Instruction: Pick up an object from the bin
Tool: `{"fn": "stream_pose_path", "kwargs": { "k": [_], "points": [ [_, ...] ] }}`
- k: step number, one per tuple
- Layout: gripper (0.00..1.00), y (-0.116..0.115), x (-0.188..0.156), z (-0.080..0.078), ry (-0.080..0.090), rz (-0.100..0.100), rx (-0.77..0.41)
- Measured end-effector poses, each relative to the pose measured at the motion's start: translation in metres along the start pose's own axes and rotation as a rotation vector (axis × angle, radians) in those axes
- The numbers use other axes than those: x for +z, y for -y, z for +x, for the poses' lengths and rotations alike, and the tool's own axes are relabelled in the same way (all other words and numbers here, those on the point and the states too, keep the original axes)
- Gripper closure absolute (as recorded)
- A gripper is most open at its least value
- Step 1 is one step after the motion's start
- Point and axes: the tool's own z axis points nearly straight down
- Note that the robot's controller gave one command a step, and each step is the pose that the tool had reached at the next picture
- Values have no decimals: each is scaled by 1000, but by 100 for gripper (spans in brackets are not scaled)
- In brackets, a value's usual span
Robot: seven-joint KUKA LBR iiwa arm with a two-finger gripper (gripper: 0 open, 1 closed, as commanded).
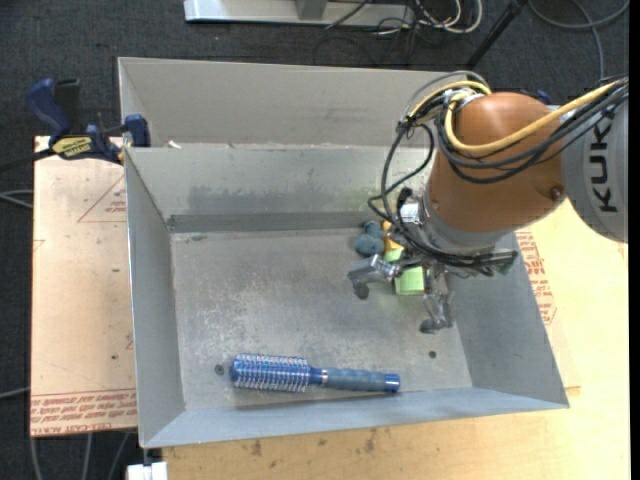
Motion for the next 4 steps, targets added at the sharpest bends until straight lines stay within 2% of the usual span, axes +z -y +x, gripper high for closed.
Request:
{"fn": "stream_pose_path", "kwargs": {
  "k": [1, 2, 3, 4],
  "points": [
    [0, -31, 76, -8, -4, -5, 164],
    [0, -53, 132, -3, 1, 4, 434],
    [0, 6, 29, 38, 3, 7, 162],
    [0, 113, 70, 20, 3, 6, 162]
  ]
}}
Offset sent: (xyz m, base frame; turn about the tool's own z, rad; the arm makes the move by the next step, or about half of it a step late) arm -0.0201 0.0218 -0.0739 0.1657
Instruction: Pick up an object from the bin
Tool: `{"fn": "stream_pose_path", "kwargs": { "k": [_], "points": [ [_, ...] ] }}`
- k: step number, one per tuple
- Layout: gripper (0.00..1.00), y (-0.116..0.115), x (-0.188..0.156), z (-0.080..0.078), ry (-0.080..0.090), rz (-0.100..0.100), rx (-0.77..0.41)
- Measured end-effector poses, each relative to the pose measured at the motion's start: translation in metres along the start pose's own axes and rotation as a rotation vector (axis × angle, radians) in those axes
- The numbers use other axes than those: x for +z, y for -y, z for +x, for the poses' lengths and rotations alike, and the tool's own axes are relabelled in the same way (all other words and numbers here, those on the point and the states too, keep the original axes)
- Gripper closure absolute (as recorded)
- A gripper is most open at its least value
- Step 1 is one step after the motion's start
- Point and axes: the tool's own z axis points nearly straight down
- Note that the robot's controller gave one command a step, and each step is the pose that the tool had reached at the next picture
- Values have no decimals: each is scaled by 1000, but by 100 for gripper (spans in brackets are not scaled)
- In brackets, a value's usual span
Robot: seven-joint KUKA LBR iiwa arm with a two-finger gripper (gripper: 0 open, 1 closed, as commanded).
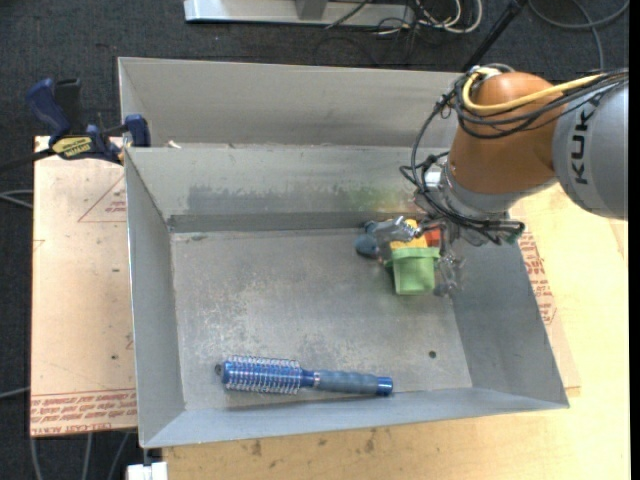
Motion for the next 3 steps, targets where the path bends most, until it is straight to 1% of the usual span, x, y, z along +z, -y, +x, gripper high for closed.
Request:
{"fn": "stream_pose_path", "kwargs": {
  "k": [1, 2, 3],
  "points": [
    [0, 45, 64, 2, -3, -6, 84],
    [100, 46, 58, 0, 4, 1, 86],
    [100, 14, -85, 13, 2, 3, 43]
  ]
}}
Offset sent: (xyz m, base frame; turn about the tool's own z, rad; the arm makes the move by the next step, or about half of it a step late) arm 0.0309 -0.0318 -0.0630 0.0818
